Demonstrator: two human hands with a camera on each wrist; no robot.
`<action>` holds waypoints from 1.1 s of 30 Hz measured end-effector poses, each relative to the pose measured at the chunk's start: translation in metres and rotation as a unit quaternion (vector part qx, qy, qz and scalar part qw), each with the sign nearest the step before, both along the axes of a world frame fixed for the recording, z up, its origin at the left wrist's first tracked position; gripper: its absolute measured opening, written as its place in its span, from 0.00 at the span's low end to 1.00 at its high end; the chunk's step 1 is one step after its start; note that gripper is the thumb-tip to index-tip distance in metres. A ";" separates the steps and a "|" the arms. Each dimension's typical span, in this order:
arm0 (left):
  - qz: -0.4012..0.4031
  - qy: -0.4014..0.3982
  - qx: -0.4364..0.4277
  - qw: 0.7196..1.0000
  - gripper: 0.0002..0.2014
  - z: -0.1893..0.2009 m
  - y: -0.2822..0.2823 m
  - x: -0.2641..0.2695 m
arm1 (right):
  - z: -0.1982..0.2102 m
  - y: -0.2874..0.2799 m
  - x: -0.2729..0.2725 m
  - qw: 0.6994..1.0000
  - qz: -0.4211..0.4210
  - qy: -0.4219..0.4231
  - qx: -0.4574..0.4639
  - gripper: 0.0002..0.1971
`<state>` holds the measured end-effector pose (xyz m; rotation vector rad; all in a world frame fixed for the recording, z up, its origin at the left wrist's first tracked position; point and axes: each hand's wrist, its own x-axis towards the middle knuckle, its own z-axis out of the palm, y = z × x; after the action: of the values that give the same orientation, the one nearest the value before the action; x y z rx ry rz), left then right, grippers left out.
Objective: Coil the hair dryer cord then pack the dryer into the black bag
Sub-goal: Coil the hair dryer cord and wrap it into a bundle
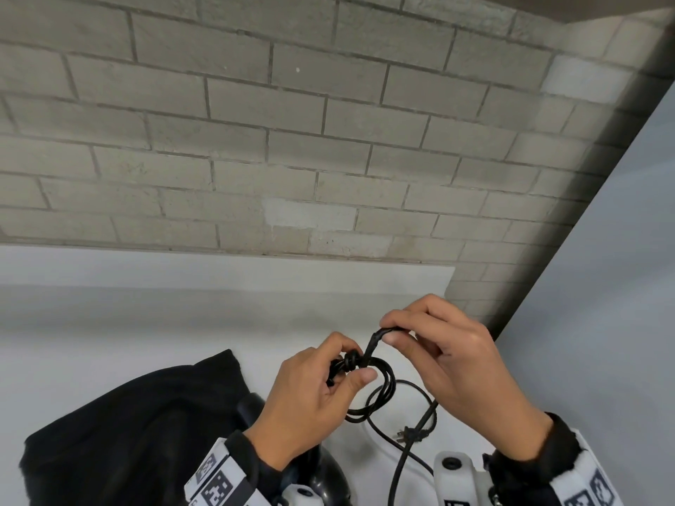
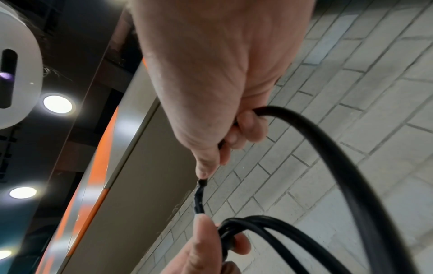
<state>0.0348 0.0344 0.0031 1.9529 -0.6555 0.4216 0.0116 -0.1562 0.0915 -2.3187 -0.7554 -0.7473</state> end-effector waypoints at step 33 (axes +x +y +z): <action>0.026 -0.020 -0.045 0.998 0.23 -0.003 -0.003 -0.003 | -0.054 0.011 0.002 0.923 0.066 0.349 0.150 0.05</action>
<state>0.0320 0.0312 -0.0003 1.8844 -0.6011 0.5148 0.0136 -0.1448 0.0373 -2.0112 -0.4209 0.0511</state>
